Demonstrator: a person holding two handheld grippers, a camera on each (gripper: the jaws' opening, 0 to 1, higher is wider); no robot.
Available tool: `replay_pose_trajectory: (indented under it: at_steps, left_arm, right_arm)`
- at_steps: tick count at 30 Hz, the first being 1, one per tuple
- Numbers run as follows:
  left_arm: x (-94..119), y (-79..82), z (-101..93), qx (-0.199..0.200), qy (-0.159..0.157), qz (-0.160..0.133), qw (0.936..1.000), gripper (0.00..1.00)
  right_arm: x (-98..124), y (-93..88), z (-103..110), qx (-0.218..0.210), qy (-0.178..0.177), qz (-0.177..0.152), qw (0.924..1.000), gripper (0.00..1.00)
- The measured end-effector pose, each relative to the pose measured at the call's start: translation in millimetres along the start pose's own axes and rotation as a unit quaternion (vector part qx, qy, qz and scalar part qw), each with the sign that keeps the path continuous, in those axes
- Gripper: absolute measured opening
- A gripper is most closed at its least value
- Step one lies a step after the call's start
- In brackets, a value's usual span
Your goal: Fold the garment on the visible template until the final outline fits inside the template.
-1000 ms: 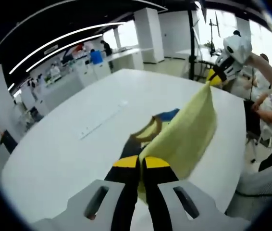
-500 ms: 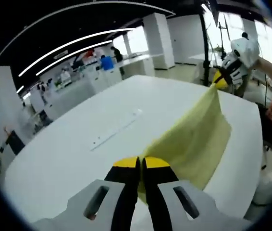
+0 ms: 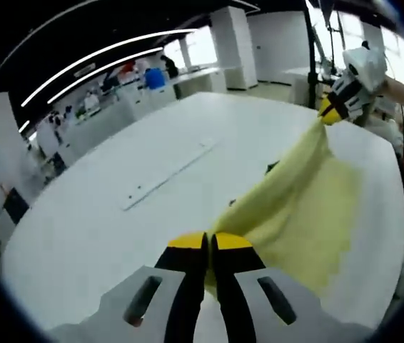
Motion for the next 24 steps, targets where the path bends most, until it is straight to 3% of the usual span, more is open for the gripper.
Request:
replay_pose_trajectory:
  at_steps: [6, 13, 24]
  left_arm:
    - [-31.0, -20.1, 8.6, 0.035, -0.006, 0.015, 0.9993, 0.01]
    - [-60.7, -36.5, 12.7, 0.047, -0.009, 0.029, 0.9984, 0.01]
    - [-79.2, -51.3, 19.2, 0.051, -0.022, 0.037, 0.9978, 0.05]
  right_arm:
    - [-29.5, -6.7, -1.7, -0.028, 0.024, 0.01, 0.9993, 0.0]
    - [-59.1, -16.1, -1.6, -0.055, 0.047, 0.028, 0.997, 0.0]
    - [-79.8, -25.5, 0.0, -0.052, 0.068, 0.043, 0.9954, 0.0]
Point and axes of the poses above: the point that each gripper's makers call its tool centre point, and the gripper's own axes: x roughly backward along the fingers, z roughly to its left, y roughly out of its top, the point moved 8 cm from there along x, roughly backward along the fingers, and after that the axes turned 1 degree about -y, right-handed, at the moved point
